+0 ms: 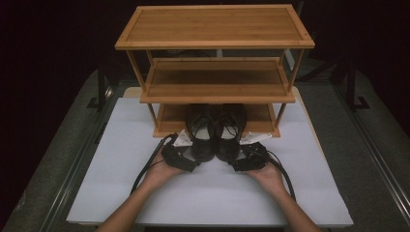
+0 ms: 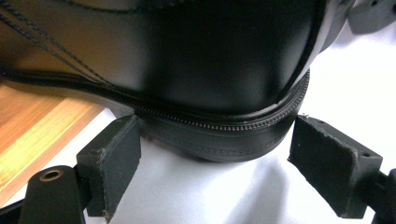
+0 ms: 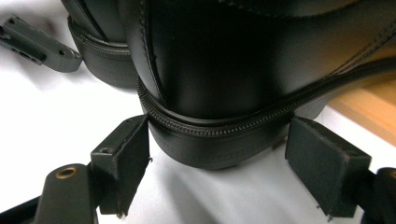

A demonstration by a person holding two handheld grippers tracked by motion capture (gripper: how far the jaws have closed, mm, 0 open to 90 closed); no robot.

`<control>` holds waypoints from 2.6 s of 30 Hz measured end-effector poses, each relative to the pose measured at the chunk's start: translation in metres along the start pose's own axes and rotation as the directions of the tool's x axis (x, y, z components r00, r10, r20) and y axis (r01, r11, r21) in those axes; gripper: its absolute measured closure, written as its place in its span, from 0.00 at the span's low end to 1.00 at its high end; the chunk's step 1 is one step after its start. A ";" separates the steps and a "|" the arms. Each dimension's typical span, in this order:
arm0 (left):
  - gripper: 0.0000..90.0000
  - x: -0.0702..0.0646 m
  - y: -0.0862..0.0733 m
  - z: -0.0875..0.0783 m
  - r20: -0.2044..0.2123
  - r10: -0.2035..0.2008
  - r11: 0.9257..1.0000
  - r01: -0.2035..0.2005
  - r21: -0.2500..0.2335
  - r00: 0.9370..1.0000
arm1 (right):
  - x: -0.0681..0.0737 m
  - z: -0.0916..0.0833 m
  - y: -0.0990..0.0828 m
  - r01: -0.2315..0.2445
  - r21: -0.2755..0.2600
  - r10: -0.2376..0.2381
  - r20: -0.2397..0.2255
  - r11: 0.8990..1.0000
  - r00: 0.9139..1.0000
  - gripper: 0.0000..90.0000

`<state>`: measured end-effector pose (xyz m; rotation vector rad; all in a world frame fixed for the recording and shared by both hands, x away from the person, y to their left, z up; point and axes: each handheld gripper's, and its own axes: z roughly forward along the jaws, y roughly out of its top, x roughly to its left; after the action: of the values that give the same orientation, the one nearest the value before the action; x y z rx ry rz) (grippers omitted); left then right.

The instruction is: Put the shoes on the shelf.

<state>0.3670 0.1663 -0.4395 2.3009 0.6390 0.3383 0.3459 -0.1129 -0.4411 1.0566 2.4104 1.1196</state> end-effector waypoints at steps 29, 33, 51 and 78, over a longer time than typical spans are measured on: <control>0.18 0.048 0.029 0.014 0.016 -0.029 0.999 0.030 -0.046 0.999 | -0.039 0.017 0.029 -0.059 -0.058 0.058 -0.009 0.997 0.998 0.24; 0.18 0.057 0.034 0.021 0.003 -0.027 0.999 0.027 -0.035 1.000 | -0.045 0.024 0.035 -0.060 -0.055 0.060 0.006 0.997 0.998 0.24; 0.18 0.078 0.043 0.047 -0.022 -0.038 0.999 0.039 0.019 0.999 | -0.071 0.051 0.044 -0.054 -0.020 0.055 0.042 0.998 0.998 0.24; 0.17 0.074 0.028 0.003 -0.027 -0.060 0.998 0.060 -0.022 0.998 | -0.068 0.006 0.029 -0.080 -0.062 0.082 0.024 0.995 0.996 0.22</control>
<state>0.4403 0.1864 -0.4176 2.2551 0.7134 0.3471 0.4111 -0.1462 -0.4268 1.1512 2.3173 1.1896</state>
